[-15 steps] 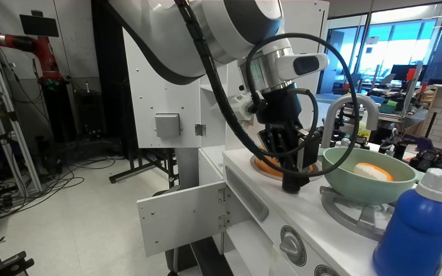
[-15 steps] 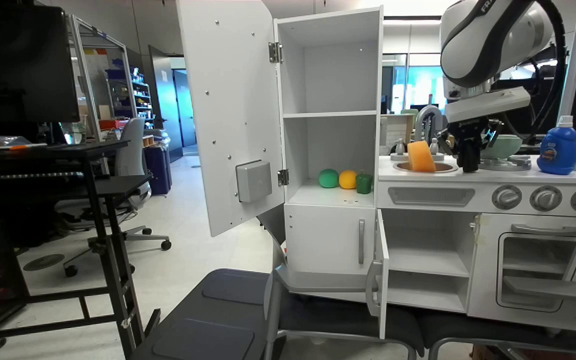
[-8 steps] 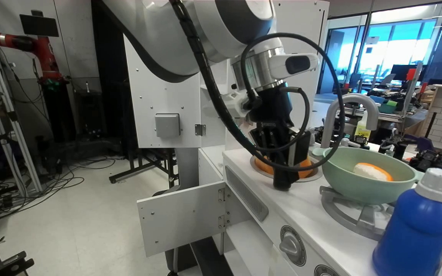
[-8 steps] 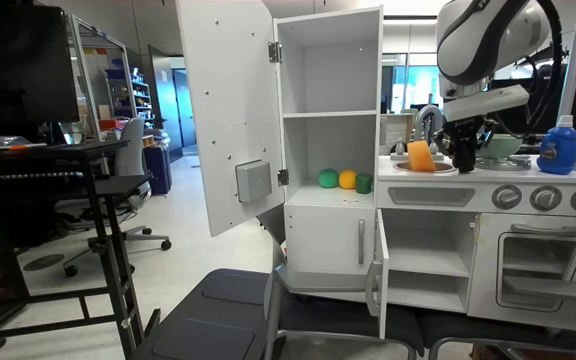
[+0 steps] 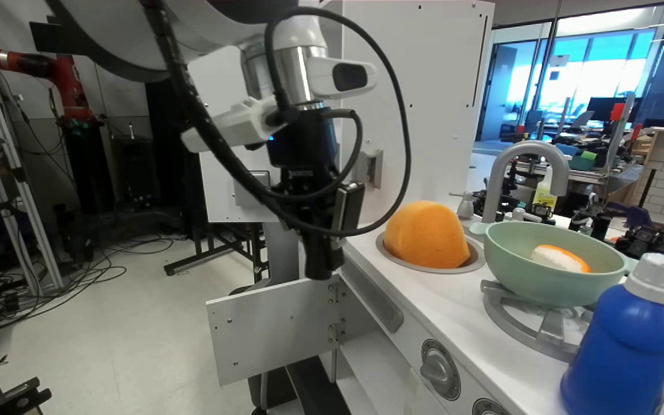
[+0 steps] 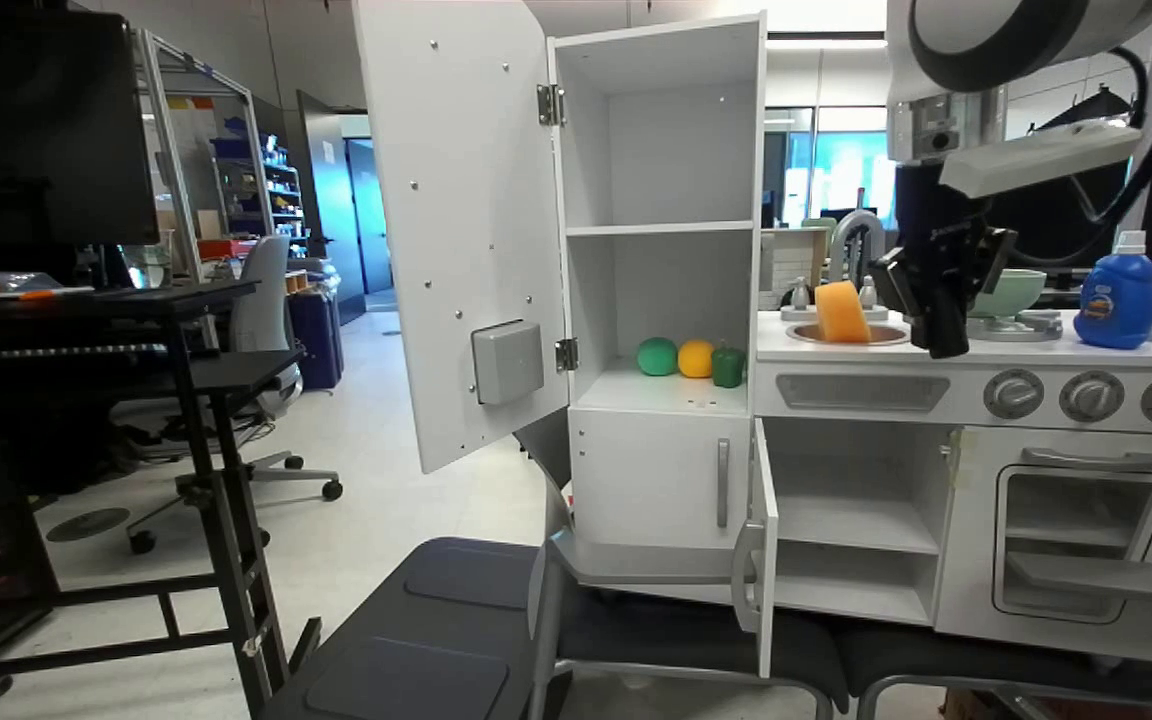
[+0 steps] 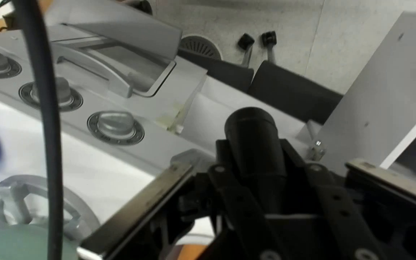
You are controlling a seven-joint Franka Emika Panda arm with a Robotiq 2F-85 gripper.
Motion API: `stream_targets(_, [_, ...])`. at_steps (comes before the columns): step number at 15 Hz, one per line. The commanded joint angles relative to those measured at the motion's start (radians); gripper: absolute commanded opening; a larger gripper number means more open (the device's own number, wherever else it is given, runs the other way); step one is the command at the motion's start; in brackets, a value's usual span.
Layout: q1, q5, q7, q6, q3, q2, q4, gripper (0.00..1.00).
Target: Pick up the black bottle and the orange object and put them in the cabinet
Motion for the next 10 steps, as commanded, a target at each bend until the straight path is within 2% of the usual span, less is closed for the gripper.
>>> stream_targets(1, [0.001,-0.013,-0.078,-0.018,0.048,-0.167,-0.224,0.10])
stream_targets(3, [0.017,-0.055,-0.007,-0.004,0.064,-0.148,-0.266,0.10])
stream_targets(6, [0.038,-0.148,0.130,0.076,0.064,-0.043,-0.282,0.10])
stream_targets(10, [0.124,-0.320,0.395,0.189,-0.027,0.183,-0.195,0.10])
